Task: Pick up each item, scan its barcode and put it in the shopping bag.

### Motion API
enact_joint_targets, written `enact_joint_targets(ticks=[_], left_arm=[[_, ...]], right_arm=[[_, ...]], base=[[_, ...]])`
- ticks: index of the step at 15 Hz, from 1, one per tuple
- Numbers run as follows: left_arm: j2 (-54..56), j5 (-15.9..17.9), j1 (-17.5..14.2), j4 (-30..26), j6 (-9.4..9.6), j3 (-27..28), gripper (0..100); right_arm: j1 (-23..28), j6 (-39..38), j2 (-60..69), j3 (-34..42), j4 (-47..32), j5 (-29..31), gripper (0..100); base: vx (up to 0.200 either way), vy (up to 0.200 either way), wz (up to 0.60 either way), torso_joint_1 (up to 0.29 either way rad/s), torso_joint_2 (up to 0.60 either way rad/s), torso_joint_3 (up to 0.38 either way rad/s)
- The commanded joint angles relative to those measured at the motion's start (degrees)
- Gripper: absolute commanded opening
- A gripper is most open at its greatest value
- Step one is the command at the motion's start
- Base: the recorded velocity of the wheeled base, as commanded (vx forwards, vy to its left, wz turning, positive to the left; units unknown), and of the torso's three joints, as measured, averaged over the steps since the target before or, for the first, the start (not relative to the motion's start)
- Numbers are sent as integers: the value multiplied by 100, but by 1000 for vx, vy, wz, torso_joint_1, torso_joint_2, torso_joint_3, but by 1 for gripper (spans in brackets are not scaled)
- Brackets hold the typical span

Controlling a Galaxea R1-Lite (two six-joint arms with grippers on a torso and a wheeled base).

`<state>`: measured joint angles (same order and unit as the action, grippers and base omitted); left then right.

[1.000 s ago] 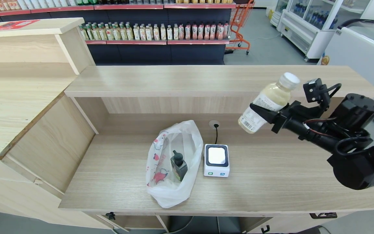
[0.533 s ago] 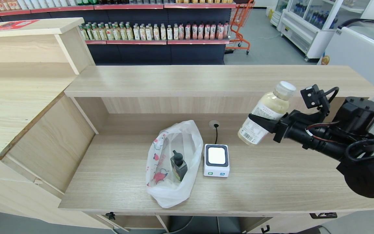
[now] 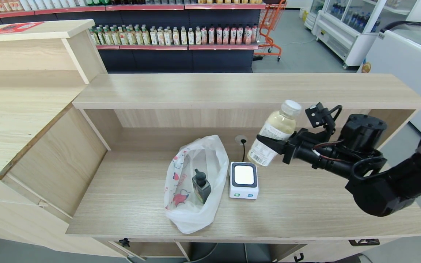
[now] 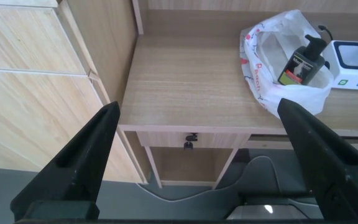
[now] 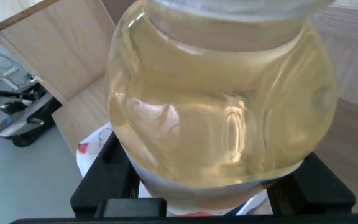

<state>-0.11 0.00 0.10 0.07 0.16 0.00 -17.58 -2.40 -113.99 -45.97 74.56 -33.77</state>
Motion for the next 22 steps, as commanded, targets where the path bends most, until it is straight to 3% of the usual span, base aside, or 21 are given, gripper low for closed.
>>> enact_joint_targets(ticks=[1,5,10,22], left_arm=[[2,0,-1,1,-7,0,100],[-7,0,-1,1,-7,0,100],[2,0,-1,1,2,0,100],[-7,0,-1,1,2,0,100]], right_arm=[[-308,3,-729,-580,-47,-7,0],[-694,12,-1415,-958,15,37,0],[-747,530,-2514,-2337,-108,55,0],[-1143,785,-4034,-5150,-1435,432,0]], base=[[0,0,0,0,0,0],[0,0,0,0,0,0],[0,0,0,0,0,0],[0,0,0,0,0,0]])
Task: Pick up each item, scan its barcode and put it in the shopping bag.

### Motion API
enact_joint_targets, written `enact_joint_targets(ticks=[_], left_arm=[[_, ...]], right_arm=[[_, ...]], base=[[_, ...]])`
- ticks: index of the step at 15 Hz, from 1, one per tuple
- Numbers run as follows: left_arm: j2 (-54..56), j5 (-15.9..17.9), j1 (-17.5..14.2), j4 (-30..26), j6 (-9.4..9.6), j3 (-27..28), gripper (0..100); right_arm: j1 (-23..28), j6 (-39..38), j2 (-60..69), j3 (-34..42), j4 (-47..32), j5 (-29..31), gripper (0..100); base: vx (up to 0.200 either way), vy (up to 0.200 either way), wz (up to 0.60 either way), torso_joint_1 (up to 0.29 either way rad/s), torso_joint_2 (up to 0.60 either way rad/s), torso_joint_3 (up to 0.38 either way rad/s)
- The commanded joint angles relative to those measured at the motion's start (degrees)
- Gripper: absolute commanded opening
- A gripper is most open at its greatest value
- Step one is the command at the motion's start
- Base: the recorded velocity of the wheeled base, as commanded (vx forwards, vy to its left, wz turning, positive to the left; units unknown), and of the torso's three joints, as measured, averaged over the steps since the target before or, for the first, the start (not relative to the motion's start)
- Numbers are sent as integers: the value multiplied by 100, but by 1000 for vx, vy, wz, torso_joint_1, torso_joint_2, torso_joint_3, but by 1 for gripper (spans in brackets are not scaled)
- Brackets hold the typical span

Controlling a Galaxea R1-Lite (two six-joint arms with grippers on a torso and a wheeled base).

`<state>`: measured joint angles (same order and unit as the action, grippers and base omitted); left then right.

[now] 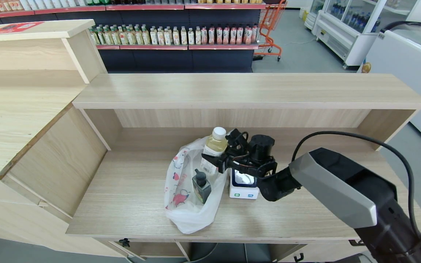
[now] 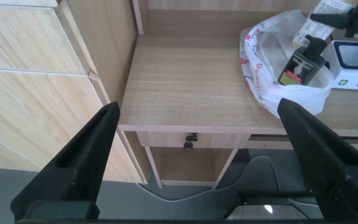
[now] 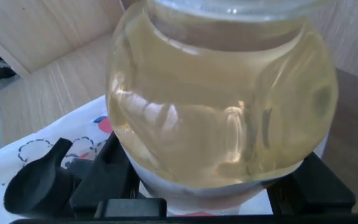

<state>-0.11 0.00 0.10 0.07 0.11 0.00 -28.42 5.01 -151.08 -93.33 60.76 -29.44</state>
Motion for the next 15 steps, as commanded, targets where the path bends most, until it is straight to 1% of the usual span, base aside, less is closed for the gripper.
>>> enact_joint_targets(ticks=[1,2,3,4,5,8,11,12,15], left_arm=[[-7,0,-1,1,-2,0,100],[2,0,-1,1,-2,0,100],[2,0,-1,1,-2,0,100],[-7,0,-1,1,-2,0,100],[-7,0,-1,1,-2,0,100],[2,0,-1,1,7,0,100],[-7,0,-1,1,-2,0,100],[-7,0,-1,1,7,0,100],[-7,0,-1,1,-2,0,100]], right_arm=[[-94,53,-414,-599,-152,0,0],[-120,53,-493,-774,-257,0,0],[-120,53,-493,-774,-257,0,0],[-226,70,-695,-1196,-460,0,0],[-243,158,-765,-1275,-460,0,0],[-235,475,-941,-1354,-460,0,0],[-182,527,-1020,-1381,-442,0,0],[-164,545,-1029,-1381,-433,-9,100],[-120,536,-976,-1381,-442,-9,100]], base=[[0,0,0,0,0,0],[0,0,0,0,0,0],[0,0,0,0,0,0],[0,0,0,0,0,0],[0,0,0,0,0,0],[0,0,0,0,0,0],[0,0,0,0,0,0],[0,0,0,0,0,0],[0,0,0,0,0,0]])
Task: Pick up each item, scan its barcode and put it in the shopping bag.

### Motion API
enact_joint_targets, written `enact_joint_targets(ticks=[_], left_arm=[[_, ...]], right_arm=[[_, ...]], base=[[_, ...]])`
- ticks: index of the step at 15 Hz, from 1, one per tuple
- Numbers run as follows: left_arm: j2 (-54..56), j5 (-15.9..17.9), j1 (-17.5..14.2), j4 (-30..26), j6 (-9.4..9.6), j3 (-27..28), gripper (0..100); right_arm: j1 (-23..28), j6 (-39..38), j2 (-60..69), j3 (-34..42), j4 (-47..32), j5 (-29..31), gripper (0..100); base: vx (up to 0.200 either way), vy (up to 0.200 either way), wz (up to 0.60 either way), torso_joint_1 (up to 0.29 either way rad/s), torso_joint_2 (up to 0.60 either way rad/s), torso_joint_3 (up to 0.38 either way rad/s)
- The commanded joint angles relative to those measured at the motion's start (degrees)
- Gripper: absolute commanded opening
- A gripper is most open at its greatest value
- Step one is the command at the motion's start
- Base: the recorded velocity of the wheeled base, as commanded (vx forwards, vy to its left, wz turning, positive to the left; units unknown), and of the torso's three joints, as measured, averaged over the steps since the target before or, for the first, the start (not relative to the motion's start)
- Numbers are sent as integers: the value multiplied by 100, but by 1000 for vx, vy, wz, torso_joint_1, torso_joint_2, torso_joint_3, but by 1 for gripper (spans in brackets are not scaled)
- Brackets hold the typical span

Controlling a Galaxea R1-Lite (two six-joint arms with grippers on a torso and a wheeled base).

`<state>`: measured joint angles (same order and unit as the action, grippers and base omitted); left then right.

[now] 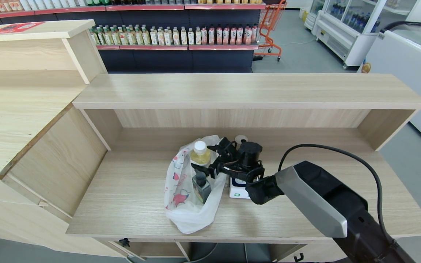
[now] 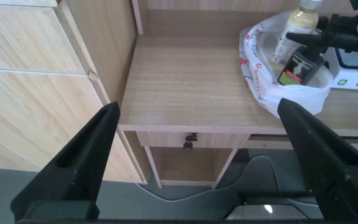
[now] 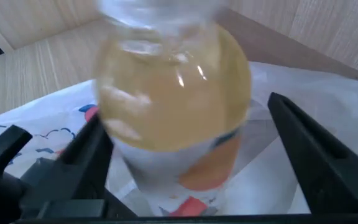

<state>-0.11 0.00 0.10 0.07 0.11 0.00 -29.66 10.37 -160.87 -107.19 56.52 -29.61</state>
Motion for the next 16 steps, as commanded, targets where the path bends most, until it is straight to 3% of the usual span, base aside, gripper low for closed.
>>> enact_joint_targets(ticks=[1,4,6,9,13,16], left_arm=[[-7,0,-1,1,-2,0,100],[-7,0,-1,1,-2,0,100],[-7,0,-1,1,-2,0,100],[-7,0,-1,1,7,0,100],[2,0,-1,1,-2,0,100],[2,0,-1,1,-2,0,100]], right_arm=[[4,-18,82,5,-9,8,100],[110,-308,512,199,17,17,100],[215,-800,1180,788,114,43,100],[338,-1661,2604,2457,325,491,100],[1085,-1688,4424,4787,272,483,100],[1665,-1688,5496,5920,263,465,100]], base=[[0,0,0,0,0,0],[0,0,0,0,0,0],[0,0,0,0,0,0],[0,0,0,0,0,0],[0,0,0,0,0,0],[0,0,0,0,0,0]])
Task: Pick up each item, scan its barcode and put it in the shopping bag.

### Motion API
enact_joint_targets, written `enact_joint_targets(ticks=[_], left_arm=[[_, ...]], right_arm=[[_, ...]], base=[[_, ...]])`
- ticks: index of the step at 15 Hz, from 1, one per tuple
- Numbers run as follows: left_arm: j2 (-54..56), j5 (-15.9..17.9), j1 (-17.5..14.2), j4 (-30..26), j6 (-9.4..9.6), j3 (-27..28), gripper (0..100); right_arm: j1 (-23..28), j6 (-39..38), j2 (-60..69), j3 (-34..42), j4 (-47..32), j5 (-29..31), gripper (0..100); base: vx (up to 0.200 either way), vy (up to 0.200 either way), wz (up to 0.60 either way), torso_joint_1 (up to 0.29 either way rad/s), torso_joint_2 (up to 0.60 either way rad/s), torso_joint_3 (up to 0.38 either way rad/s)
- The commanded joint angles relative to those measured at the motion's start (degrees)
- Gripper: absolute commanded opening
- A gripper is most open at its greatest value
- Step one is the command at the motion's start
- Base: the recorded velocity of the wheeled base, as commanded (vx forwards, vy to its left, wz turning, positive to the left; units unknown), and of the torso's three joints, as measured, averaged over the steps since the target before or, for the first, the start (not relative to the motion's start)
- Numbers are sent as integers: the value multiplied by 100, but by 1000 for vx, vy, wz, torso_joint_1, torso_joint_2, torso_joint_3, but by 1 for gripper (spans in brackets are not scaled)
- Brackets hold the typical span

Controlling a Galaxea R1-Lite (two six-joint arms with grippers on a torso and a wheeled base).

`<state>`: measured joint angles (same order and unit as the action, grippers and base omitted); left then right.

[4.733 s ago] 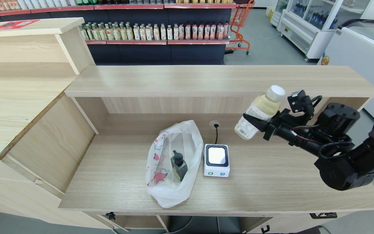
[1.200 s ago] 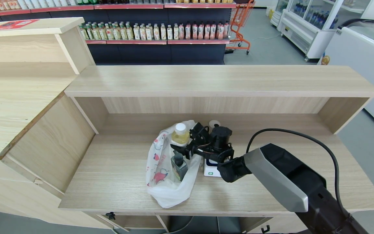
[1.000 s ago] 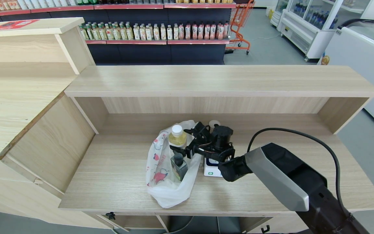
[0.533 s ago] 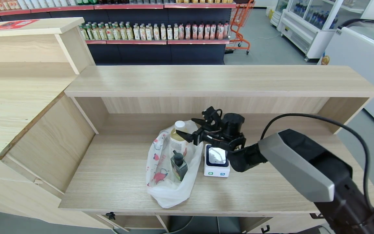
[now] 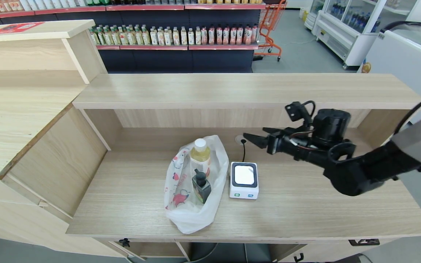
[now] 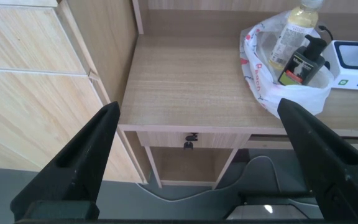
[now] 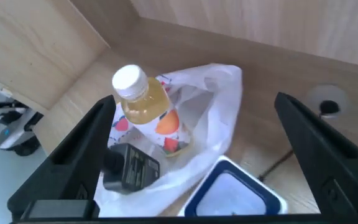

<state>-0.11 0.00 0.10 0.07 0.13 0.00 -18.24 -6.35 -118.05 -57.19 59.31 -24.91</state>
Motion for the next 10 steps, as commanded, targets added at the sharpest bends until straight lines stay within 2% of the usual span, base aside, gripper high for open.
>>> enact_joint_targets(ticks=[1,4,5,6,7,8,9,10], left_arm=[[-7,0,-1,1,4,0,100],[-7,0,-1,1,-5,0,100],[-7,0,-1,1,-5,0,100],[2,0,-1,1,-5,0,100],[-7,0,-1,1,-5,0,100],[2,0,-1,1,-5,0,100],[-7,0,-1,1,-5,0,100],[-7,0,-1,1,-5,0,100]], right_arm=[[690,2,1522,1210,-24,-6,100],[1314,512,2568,2089,-675,21,100],[1780,1031,3377,2959,-1246,38,100],[2105,1171,3886,3618,-1404,38,100],[2360,1110,4449,3811,-1870,135,100],[2316,1039,4932,3820,-2468,548,100],[2325,872,5442,3961,-2556,970,100],[2316,767,5996,4277,-2582,1058,100]], base=[[0,0,0,0,0,0],[0,0,0,0,0,0],[0,0,0,0,0,0],[0,0,0,0,0,0],[0,0,0,0,0,0],[0,0,0,0,0,0],[0,0,0,0,0,0],[0,0,0,0,0,0]])
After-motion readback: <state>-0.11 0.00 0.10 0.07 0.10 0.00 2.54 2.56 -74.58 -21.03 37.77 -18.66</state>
